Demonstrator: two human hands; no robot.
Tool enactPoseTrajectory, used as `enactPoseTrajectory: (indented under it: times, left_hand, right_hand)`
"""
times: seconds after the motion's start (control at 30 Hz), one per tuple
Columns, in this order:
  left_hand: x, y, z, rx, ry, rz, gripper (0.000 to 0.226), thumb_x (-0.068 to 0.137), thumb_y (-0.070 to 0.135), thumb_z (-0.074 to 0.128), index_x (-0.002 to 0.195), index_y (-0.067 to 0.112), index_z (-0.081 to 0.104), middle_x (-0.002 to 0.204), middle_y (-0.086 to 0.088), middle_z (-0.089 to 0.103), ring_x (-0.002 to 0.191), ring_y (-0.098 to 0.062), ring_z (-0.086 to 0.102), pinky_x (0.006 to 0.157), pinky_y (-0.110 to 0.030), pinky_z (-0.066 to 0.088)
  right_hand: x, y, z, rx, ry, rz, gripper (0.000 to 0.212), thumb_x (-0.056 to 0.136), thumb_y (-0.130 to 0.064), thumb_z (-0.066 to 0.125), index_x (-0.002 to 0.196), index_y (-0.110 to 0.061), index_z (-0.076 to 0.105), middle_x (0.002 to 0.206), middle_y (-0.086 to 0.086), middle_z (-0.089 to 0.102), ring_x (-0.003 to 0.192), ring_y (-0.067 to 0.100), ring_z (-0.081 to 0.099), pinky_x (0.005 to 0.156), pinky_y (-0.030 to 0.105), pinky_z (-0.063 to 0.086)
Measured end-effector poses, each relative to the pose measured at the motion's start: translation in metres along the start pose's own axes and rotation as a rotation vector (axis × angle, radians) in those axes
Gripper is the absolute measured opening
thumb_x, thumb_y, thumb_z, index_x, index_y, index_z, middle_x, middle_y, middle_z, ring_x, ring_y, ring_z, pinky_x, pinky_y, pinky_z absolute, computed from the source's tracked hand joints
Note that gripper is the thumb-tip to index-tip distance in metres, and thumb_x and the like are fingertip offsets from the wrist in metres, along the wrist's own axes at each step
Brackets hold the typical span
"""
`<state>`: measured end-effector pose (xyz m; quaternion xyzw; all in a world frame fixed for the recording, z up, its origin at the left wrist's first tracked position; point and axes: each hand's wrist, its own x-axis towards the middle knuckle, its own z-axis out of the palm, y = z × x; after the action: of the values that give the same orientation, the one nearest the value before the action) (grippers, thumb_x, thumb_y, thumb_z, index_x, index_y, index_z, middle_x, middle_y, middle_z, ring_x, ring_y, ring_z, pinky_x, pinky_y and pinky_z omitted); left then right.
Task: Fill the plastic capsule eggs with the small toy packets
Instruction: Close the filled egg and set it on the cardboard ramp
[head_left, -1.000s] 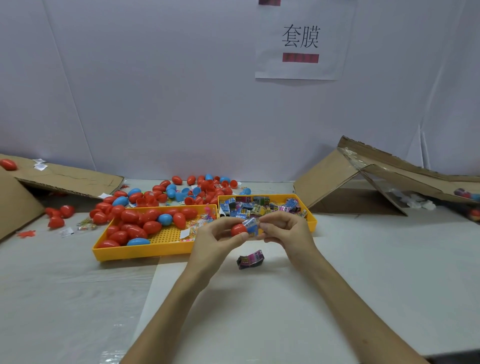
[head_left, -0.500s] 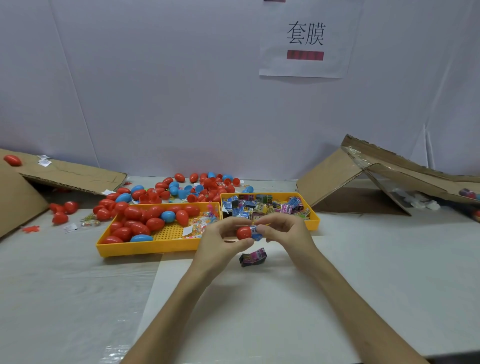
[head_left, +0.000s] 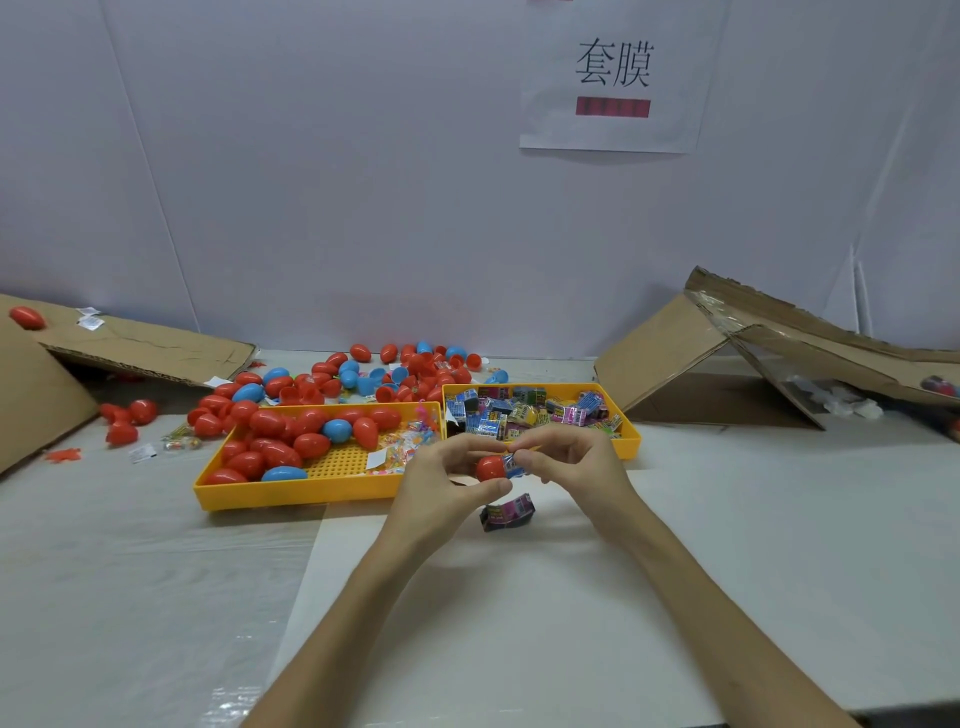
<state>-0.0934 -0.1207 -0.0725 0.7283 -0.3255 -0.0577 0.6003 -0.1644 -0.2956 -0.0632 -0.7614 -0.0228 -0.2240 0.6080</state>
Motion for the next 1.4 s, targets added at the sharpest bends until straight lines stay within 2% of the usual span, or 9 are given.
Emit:
enactPoseTrajectory:
  times: [0.2, 0.53, 0.83, 1.03, 1.13, 1.23, 1.3, 1.4]
  left_hand:
    - [0.000, -0.001, 0.000, 0.026, -0.001, -0.002, 0.035, 0.077, 0.017, 0.087, 0.100, 0.038, 0.070, 0.096, 0.013, 0.074, 0.088, 0.001, 0.069, 0.068, -0.013, 0.054]
    - [0.000, -0.002, 0.000, 0.060, -0.008, -0.011, 0.039, 0.075, 0.013, 0.088, 0.104, 0.032, 0.070, 0.095, 0.012, 0.076, 0.088, 0.001, 0.071, 0.066, -0.013, 0.054]
    - [-0.001, -0.004, 0.002, 0.147, 0.005, 0.021, 0.039, 0.073, 0.013, 0.088, 0.094, 0.038, 0.067, 0.088, 0.016, 0.074, 0.087, 0.005, 0.069, 0.064, -0.009, 0.049]
    - [0.000, -0.007, 0.003, 0.183, 0.019, 0.046, 0.028, 0.076, 0.015, 0.087, 0.097, 0.025, 0.072, 0.089, 0.011, 0.073, 0.088, 0.000, 0.068, 0.071, -0.017, 0.055]
    - [-0.001, -0.007, 0.003, 0.181, 0.030, 0.050, 0.026, 0.076, 0.014, 0.087, 0.096, 0.023, 0.072, 0.089, 0.009, 0.073, 0.086, -0.003, 0.069, 0.073, -0.021, 0.058]
    - [-0.001, -0.006, 0.003, 0.171, 0.074, 0.048, 0.027, 0.076, 0.013, 0.088, 0.091, 0.026, 0.070, 0.087, 0.009, 0.073, 0.083, -0.001, 0.069, 0.072, -0.016, 0.056]
    - [0.000, -0.004, 0.002, 0.143, 0.104, 0.030, 0.029, 0.075, 0.014, 0.088, 0.089, 0.029, 0.068, 0.088, 0.011, 0.073, 0.082, 0.000, 0.070, 0.072, -0.015, 0.056]
    - [0.001, -0.002, 0.001, 0.058, 0.151, -0.009, 0.029, 0.074, 0.017, 0.090, 0.089, 0.029, 0.069, 0.086, 0.012, 0.074, 0.079, -0.002, 0.072, 0.071, -0.016, 0.057]
  right_hand:
    - [-0.001, -0.002, 0.000, 0.014, -0.022, -0.015, 0.022, 0.087, -0.005, 0.075, 0.084, -0.027, 0.080, 0.089, 0.003, 0.076, 0.075, 0.009, 0.066, 0.063, 0.019, 0.050]
    - [-0.002, -0.002, 0.001, 0.017, -0.057, -0.054, 0.022, 0.086, -0.005, 0.076, 0.084, -0.027, 0.082, 0.092, 0.002, 0.075, 0.081, 0.013, 0.069, 0.066, 0.018, 0.051]
    - [-0.001, 0.001, 0.001, -0.004, -0.057, -0.041, 0.016, 0.084, -0.010, 0.078, 0.086, -0.025, 0.082, 0.096, 0.004, 0.076, 0.091, 0.032, 0.070, 0.077, 0.030, 0.058]
    - [-0.001, 0.002, 0.001, -0.036, -0.045, -0.033, 0.014, 0.084, -0.010, 0.080, 0.088, -0.024, 0.081, 0.091, 0.001, 0.076, 0.084, 0.027, 0.071, 0.076, 0.032, 0.059]
    - [0.000, 0.004, 0.004, -0.121, 0.005, -0.033, 0.015, 0.081, -0.017, 0.084, 0.093, -0.024, 0.078, 0.091, -0.006, 0.075, 0.077, 0.015, 0.068, 0.069, 0.027, 0.056]
    - [0.001, 0.008, 0.010, -0.221, 0.125, -0.085, 0.024, 0.080, -0.028, 0.084, 0.102, -0.026, 0.074, 0.099, -0.004, 0.067, 0.079, 0.016, 0.064, 0.065, 0.023, 0.052]
    - [-0.001, 0.009, 0.015, -0.221, 0.237, -0.163, 0.023, 0.085, -0.035, 0.079, 0.105, -0.027, 0.070, 0.094, -0.007, 0.063, 0.077, 0.013, 0.061, 0.063, 0.024, 0.051]
    - [-0.004, 0.010, 0.016, -0.273, 0.361, -0.345, 0.009, 0.089, -0.026, 0.068, 0.097, -0.025, 0.067, 0.084, -0.012, 0.061, 0.074, 0.013, 0.060, 0.060, 0.022, 0.048]
